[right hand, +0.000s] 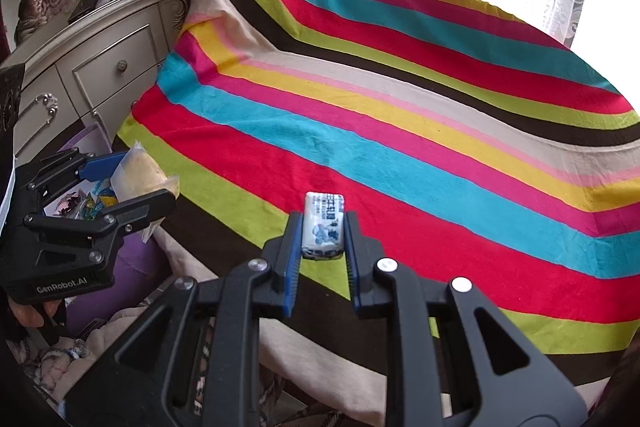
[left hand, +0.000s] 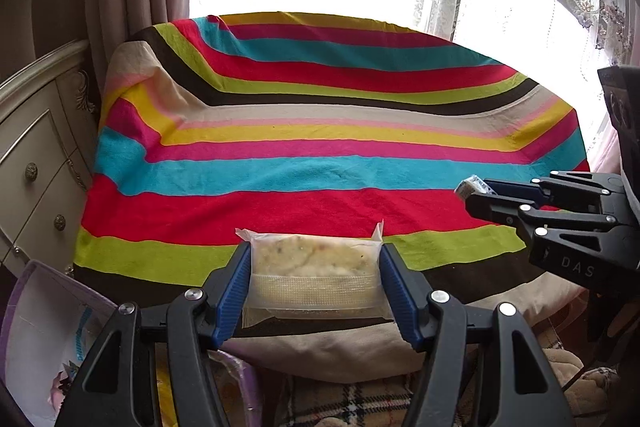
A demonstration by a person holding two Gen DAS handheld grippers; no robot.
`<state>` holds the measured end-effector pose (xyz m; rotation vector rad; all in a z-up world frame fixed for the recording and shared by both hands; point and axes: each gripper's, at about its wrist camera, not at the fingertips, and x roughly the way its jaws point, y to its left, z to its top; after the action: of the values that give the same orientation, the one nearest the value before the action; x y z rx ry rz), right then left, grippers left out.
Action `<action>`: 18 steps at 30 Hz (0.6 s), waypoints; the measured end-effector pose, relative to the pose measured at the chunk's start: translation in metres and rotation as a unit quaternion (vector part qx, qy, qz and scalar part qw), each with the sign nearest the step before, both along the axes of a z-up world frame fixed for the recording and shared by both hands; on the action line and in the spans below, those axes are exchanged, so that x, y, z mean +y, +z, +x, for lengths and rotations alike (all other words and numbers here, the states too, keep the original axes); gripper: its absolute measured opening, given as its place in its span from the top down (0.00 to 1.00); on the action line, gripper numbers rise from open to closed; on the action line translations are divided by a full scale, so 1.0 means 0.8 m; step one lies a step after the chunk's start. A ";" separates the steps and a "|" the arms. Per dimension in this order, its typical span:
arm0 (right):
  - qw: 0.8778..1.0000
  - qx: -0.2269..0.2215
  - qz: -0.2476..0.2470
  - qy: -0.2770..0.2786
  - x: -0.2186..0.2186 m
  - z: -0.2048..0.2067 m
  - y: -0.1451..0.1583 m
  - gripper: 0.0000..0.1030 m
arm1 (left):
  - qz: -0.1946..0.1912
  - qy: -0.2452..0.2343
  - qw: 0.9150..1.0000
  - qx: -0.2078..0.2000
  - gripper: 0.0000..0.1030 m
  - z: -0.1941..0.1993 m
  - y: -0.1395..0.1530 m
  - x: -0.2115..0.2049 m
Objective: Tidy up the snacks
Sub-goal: 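Carry the clear packet in the left tool and candy box in the right over the white box, then open both tools to drop the packet and candy box into the white box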
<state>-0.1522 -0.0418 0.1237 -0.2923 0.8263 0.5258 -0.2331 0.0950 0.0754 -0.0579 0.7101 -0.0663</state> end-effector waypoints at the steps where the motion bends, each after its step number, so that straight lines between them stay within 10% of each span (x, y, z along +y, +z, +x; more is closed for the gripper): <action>1: 1.000 -0.003 -0.002 0.010 0.008 -0.005 0.001 0.77 | 0.002 0.007 1.000 -0.005 0.38 -0.006 0.004 0.007; 18: 0.978 -0.027 -0.043 0.202 0.151 -0.086 0.009 0.77 | -0.024 0.162 0.986 -0.034 0.38 -0.115 0.012 0.153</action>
<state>-0.2210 0.0790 0.1312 -0.5592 0.7403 0.8589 -0.3252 0.2175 0.0851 -0.2157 0.6226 0.2253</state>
